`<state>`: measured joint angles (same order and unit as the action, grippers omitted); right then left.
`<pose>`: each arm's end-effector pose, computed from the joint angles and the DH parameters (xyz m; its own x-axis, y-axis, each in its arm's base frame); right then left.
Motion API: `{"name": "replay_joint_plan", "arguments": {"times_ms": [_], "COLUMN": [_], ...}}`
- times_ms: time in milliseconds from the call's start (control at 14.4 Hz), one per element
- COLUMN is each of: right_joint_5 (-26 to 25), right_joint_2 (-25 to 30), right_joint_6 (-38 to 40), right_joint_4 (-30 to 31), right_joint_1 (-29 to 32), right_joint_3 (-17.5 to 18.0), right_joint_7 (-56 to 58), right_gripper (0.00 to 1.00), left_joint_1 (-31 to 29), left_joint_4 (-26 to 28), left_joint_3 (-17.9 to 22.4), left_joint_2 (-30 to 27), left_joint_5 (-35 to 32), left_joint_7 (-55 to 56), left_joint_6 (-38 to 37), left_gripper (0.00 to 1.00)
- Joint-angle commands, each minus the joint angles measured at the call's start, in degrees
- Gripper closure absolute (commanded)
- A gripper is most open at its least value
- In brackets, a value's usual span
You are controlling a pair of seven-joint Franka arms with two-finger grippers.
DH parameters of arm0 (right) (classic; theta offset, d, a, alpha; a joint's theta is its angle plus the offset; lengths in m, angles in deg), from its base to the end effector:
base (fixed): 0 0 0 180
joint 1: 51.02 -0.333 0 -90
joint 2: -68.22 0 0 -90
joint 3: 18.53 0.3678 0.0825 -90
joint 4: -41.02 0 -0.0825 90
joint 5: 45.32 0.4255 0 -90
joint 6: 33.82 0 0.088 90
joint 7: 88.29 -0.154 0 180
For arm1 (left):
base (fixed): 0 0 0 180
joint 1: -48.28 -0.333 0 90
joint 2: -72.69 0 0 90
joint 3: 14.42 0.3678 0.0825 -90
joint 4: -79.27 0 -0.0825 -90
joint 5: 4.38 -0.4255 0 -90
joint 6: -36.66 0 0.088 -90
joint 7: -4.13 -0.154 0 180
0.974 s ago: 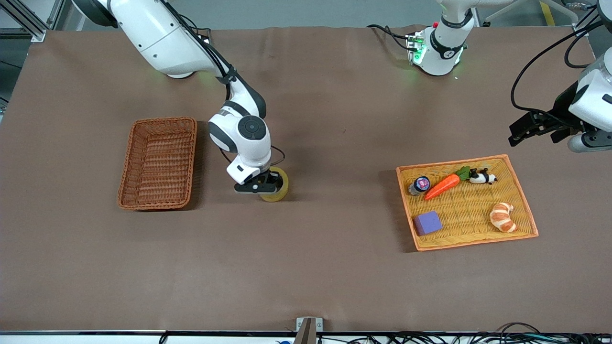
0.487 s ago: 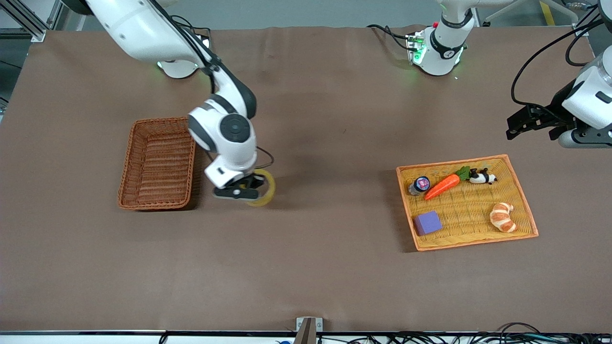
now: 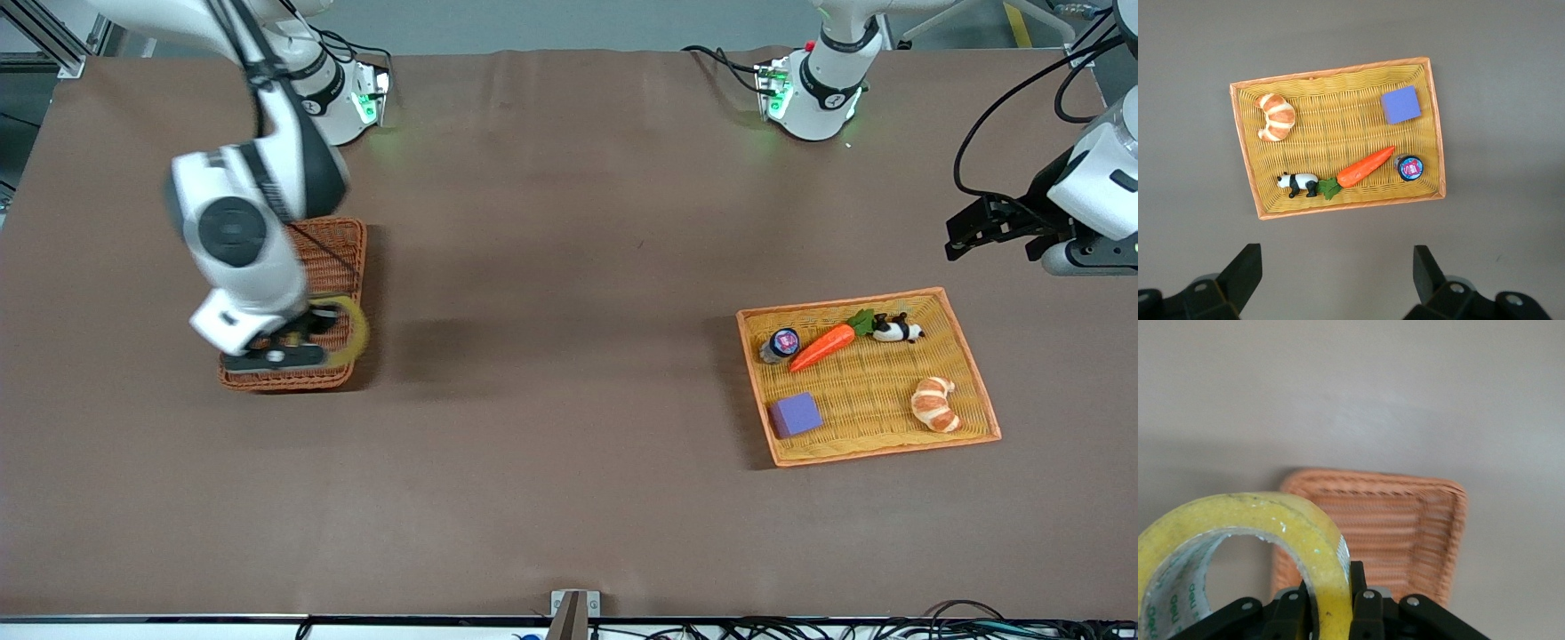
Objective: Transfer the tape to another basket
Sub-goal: 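Lower the tape roll into the basket with the right gripper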
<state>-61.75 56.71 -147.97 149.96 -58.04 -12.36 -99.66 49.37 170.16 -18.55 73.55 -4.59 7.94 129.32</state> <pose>0.6260 0.1140 0.3735 0.9855 0.1527 -0.0741 0.1663 -0.9557 0.2427 0.6038 -0.0543 0.6164 0.9996 -0.0247 0.0161 -0.0247 -0.9997 -0.0015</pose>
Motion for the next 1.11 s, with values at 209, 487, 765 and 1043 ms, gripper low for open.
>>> {"name": "replay_joint_plan", "arguments": {"times_ms": [209, 487, 765, 1043], "right_joint_5": [5.35, 5.36, 5.45, 5.36], "right_joint_2": [11.42, 14.50, 14.24, 10.74], "right_joint_6": [-3.43, -11.27, -20.11, -32.25], "right_joint_4": [14.08, 22.35, 28.31, 33.95], "right_joint_1": [-0.36, -0.36, -0.18, -0.01], "right_joint_3": [-8.09, -12.32, -13.90, -15.40], "right_joint_7": [12.15, 16.29, 16.47, 16.55], "right_gripper": [0.98, 0.98, 0.98, 0.98], "left_joint_1": [-0.39, -0.48, -0.39, -0.39], "left_joint_4": [-1.07, -1.25, -1.25, -1.25], "left_joint_3": [0.18, 0.26, 0.26, 0.26], "left_joint_2": [-0.15, -0.06, -0.06, -0.06], "left_joint_5": [1.34, 1.53, 1.53, 1.53], "left_joint_7": [-0.90, -1.08, -1.08, -1.17], "left_joint_6": [-0.64, -0.64, -0.64, -0.82], "left_gripper": [0.00, 0.00, 0.00, 0.00]}}
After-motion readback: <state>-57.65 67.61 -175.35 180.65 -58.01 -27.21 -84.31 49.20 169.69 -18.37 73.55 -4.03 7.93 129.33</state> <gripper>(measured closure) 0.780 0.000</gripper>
